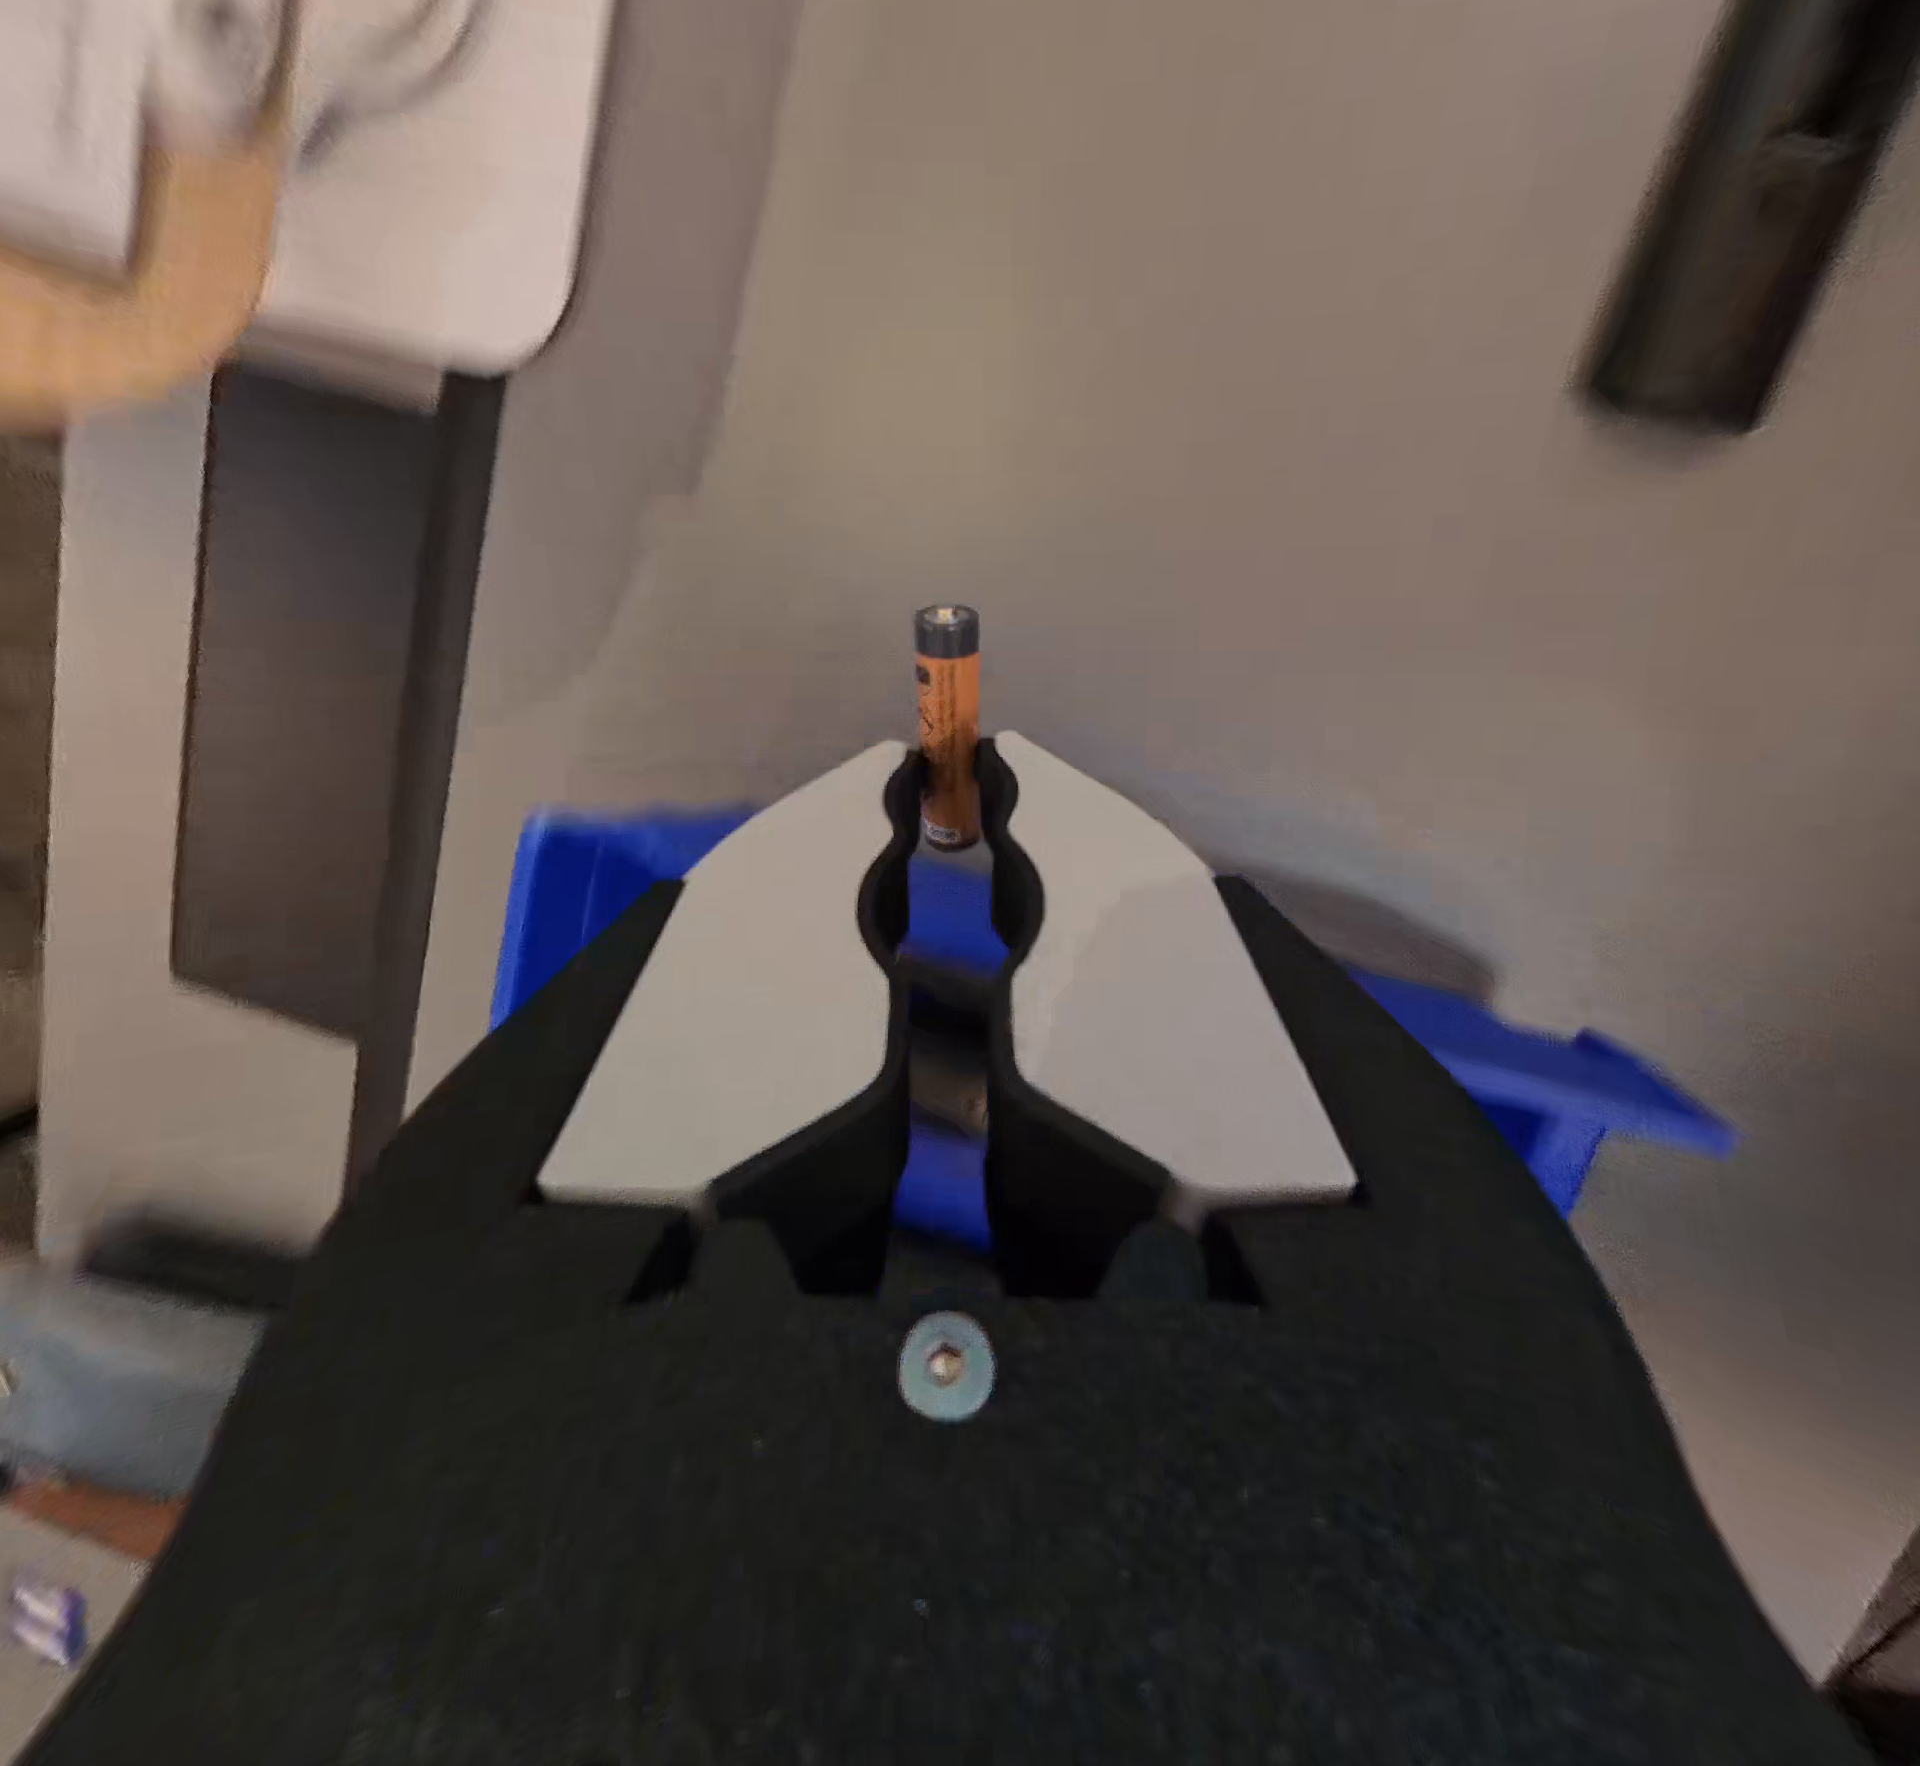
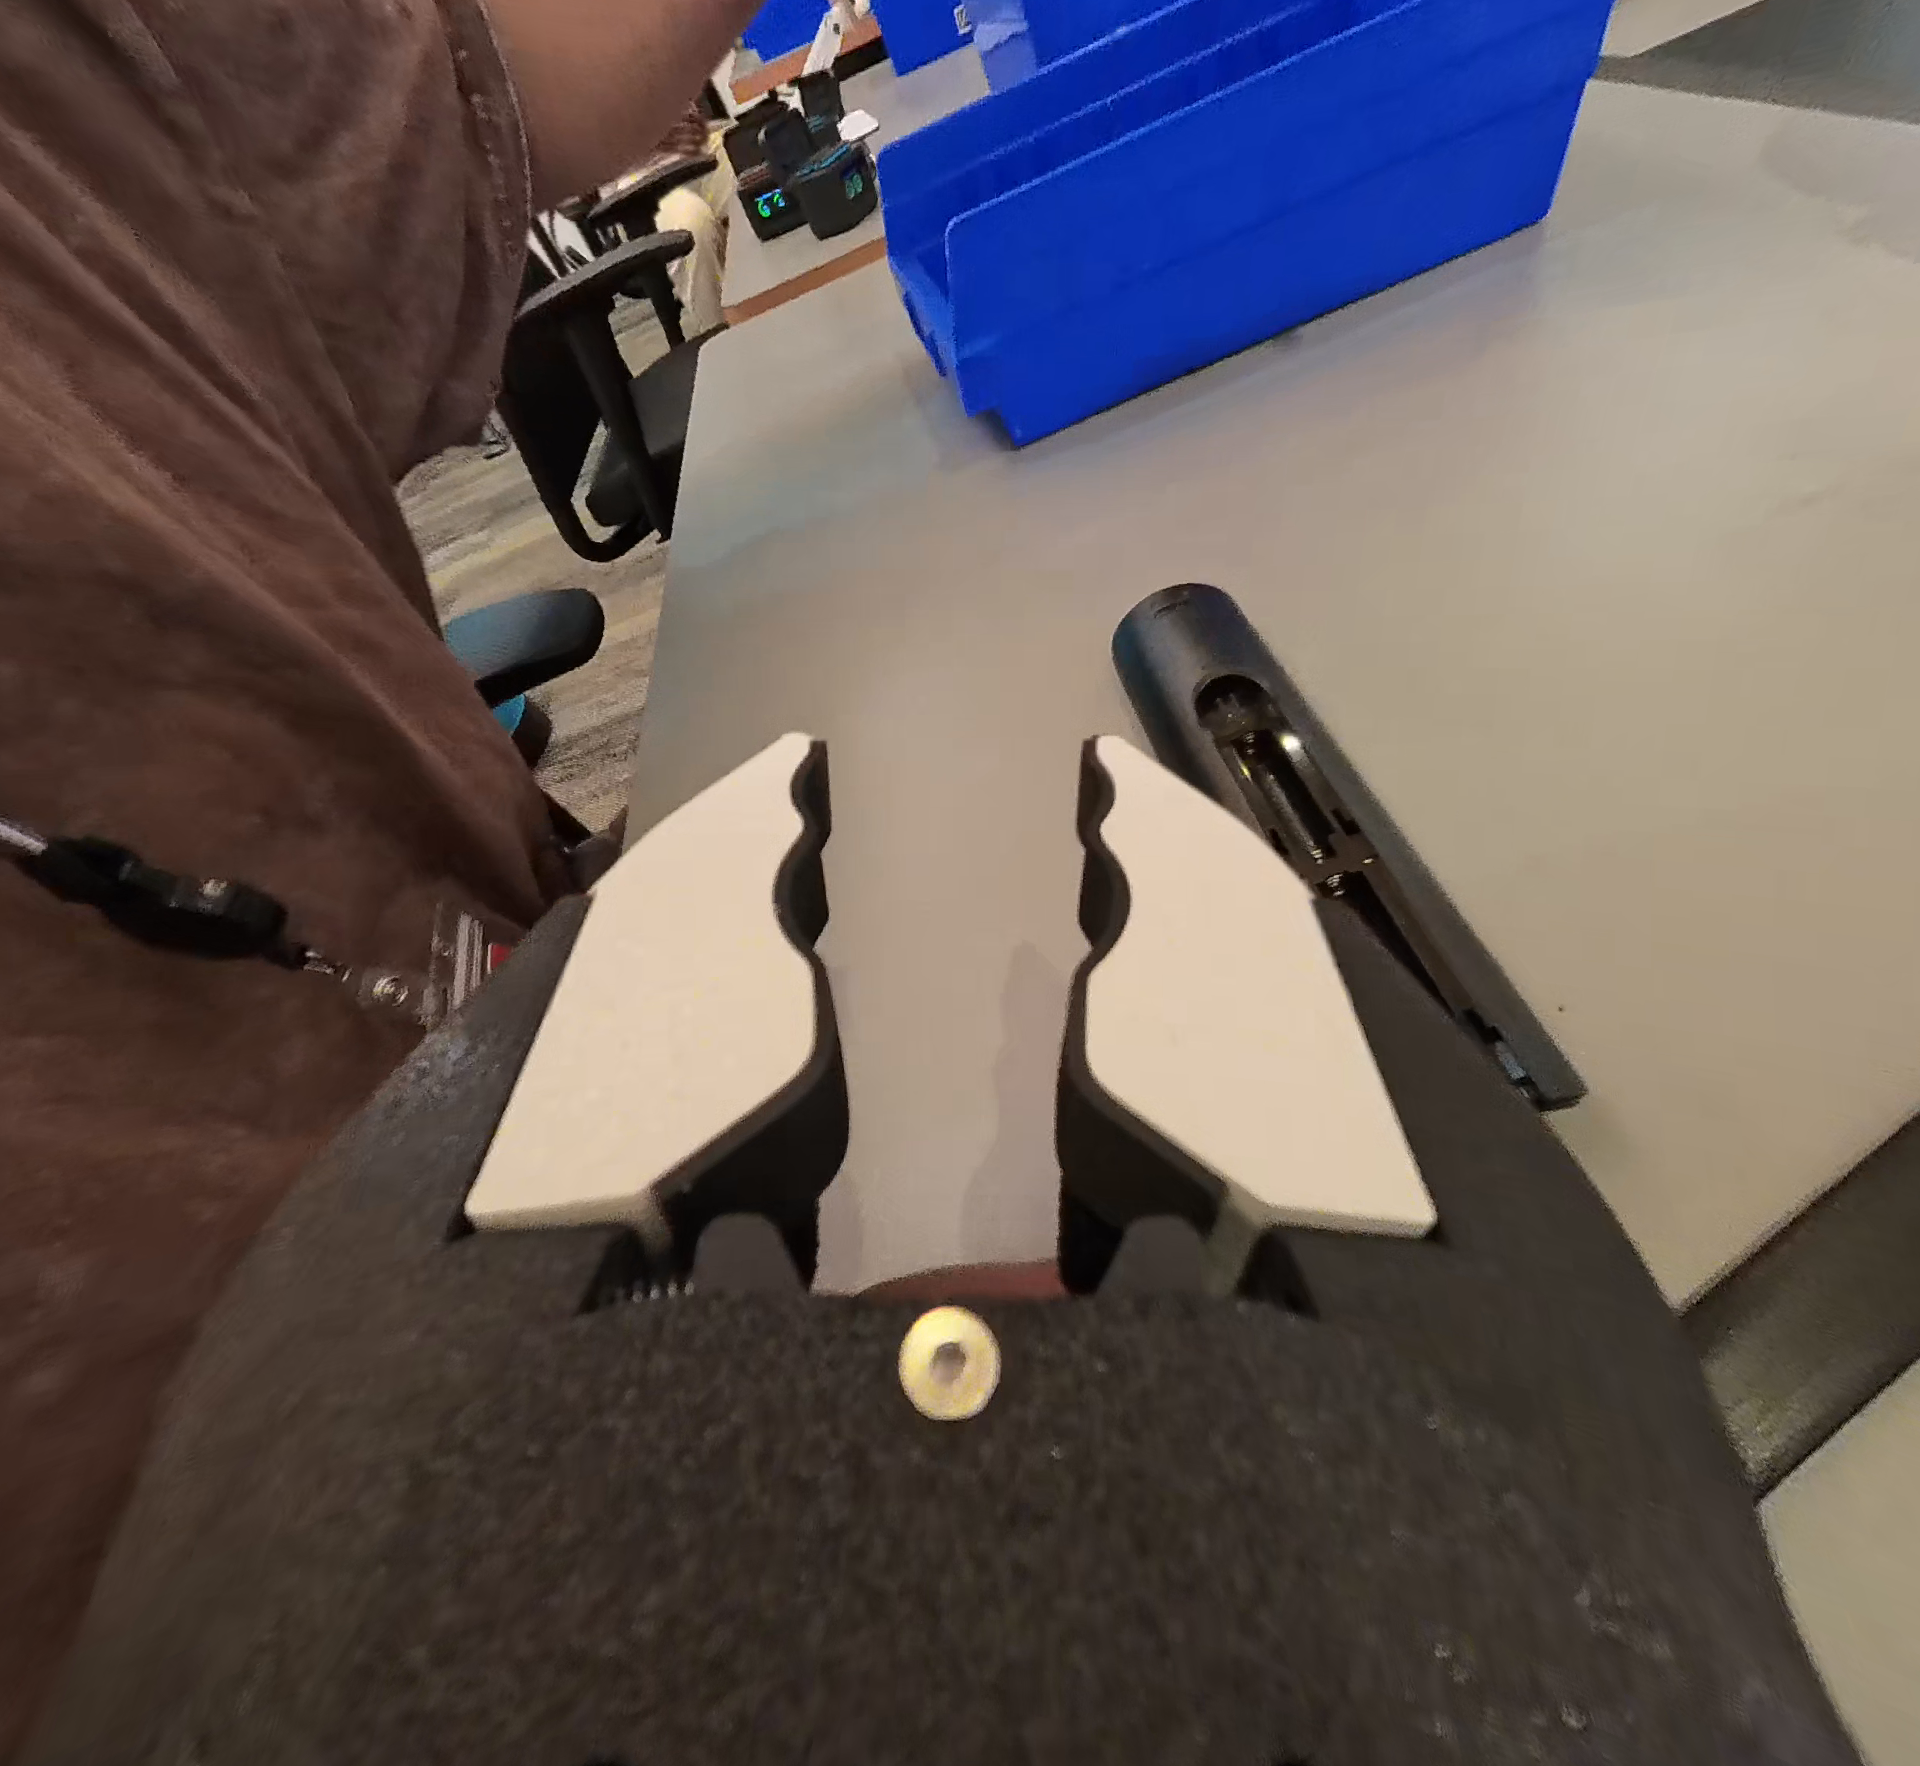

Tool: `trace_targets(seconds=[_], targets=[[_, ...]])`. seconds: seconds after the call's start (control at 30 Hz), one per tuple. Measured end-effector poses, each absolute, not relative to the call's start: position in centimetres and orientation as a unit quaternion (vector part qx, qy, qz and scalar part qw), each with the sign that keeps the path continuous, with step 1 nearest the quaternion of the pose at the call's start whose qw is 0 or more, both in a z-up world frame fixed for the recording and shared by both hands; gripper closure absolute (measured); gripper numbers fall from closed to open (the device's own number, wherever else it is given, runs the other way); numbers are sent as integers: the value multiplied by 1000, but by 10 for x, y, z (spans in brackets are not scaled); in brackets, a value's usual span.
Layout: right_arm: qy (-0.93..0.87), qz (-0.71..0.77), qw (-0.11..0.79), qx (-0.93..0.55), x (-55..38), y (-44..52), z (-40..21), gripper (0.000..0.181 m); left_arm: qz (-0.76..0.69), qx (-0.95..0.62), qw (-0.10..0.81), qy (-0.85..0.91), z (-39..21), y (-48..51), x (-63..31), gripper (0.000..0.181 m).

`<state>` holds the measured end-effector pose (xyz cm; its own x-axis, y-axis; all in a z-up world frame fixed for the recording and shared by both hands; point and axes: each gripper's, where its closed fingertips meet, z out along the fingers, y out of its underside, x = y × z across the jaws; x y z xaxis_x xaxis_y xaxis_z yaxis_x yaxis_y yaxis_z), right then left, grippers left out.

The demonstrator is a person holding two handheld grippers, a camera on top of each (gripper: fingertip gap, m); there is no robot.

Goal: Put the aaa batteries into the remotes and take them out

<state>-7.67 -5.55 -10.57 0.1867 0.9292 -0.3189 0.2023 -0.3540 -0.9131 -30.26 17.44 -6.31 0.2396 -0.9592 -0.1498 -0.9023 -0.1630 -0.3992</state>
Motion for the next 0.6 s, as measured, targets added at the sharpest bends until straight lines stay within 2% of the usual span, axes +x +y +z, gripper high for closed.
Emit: trace_targets(seconds=[0.07, 0.23, 0.4, 0.6], targets=[[-427, 473, 378, -672, -76, -57, -108, 136, -71, -728, 181, 657, -74, 157, -245, 171], [-436, 454, 375, -680, -73, -59, -117, 135, -33, -712, 92, 695, -150, 145, -154, 171], [-432, 457, 377, -680, -70, -60, -116, 136, -30, -732, 49, 679, -186, 148, -132, 171], [-434, 461, 374, -678, -70, -63, -117, 136, -28, -729, 49, 682, -199, 142, -123, 171]])
